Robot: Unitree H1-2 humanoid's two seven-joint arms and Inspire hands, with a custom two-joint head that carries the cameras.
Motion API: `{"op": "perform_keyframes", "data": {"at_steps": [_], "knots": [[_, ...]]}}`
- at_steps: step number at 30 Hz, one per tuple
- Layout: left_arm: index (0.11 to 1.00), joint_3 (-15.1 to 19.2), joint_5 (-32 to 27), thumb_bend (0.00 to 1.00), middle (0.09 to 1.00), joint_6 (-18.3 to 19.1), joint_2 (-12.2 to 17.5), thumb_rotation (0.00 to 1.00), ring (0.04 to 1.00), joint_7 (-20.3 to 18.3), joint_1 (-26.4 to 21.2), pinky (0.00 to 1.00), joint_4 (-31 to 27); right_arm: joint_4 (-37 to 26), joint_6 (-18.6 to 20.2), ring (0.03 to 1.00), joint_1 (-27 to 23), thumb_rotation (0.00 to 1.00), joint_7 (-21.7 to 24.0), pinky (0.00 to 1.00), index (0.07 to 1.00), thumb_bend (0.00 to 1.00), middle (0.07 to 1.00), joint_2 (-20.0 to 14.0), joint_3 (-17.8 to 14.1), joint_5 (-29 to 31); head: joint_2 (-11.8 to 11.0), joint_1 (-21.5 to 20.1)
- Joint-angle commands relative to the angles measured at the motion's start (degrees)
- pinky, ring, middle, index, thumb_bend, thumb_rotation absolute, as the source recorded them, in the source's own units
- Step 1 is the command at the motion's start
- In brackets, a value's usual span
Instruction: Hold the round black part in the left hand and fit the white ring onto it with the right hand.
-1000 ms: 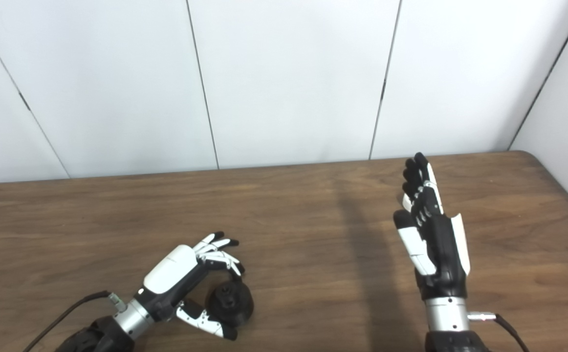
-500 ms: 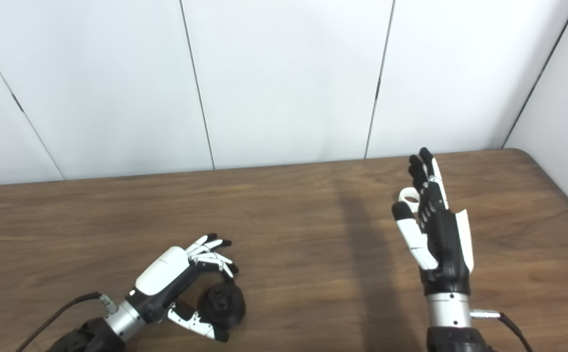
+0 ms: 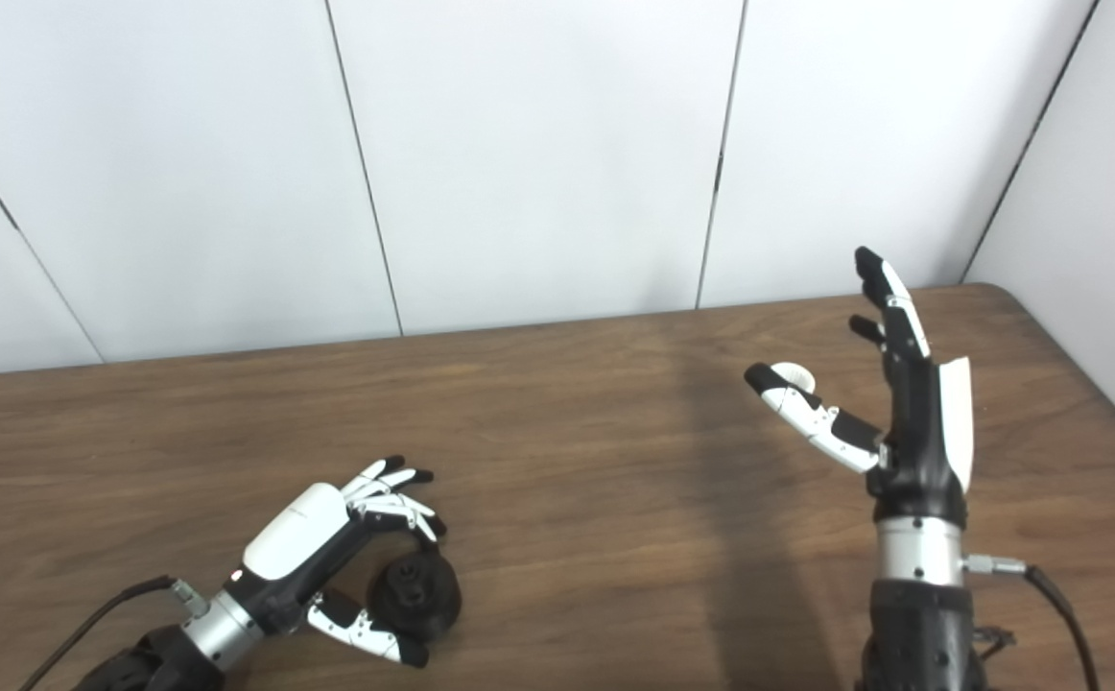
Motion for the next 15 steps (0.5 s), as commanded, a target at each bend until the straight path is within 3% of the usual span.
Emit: {"op": "perform_keyframes", "data": {"at_steps": [1, 4, 8, 12, 15], "knots": [[0.482, -0.1, 0.0, 0.52, 0.699, 0.8, 1.4, 0.06, 0.920, 1.1, -0.9, 1.00, 0.8, -2.0, 0.8, 0.908, -2.7, 0.25, -0.8, 0.82, 0.854, 0.66, 0.899, -1.7, -1.0, -1.3, -0.1, -0.9], [0.482, -0.3, -0.3, 0.52, 0.702, 0.8, 1.5, 0.06, 0.926, 1.2, -0.9, 1.00, 1.1, -0.9, 1.5, 0.882, -4.0, 0.22, -0.8, 0.80, 0.808, 0.69, 0.869, -3.5, -2.1, -1.8, -0.1, -1.4], [0.482, -1.0, -1.2, 0.52, 0.701, 0.8, 1.9, 0.06, 0.920, 2.0, -1.0, 1.00, 1.3, 0.7, 4.8, 0.896, -5.4, 0.25, -0.2, 0.82, 0.788, 0.70, 0.872, -6.6, -2.8, -3.9, -0.5, -2.5], [0.482, -2.2, -1.4, 0.52, 0.697, 0.8, 2.4, 0.06, 0.915, 3.6, -1.3, 1.00, 1.7, 3.0, 7.5, 0.847, -7.2, 0.28, 0.1, 0.77, 0.770, 0.72, 0.827, -9.3, -2.7, -5.7, -0.6, -3.6], [0.482, -2.9, -1.7, 0.52, 0.700, 0.8, 2.7, 0.06, 0.922, 4.1, -1.5, 1.00, 2.0, 5.5, 6.4, 0.851, -8.4, 0.28, 0.7, 0.76, 0.766, 0.73, 0.836, -11.2, -2.8, -4.2, -0.7, -4.0]]}}
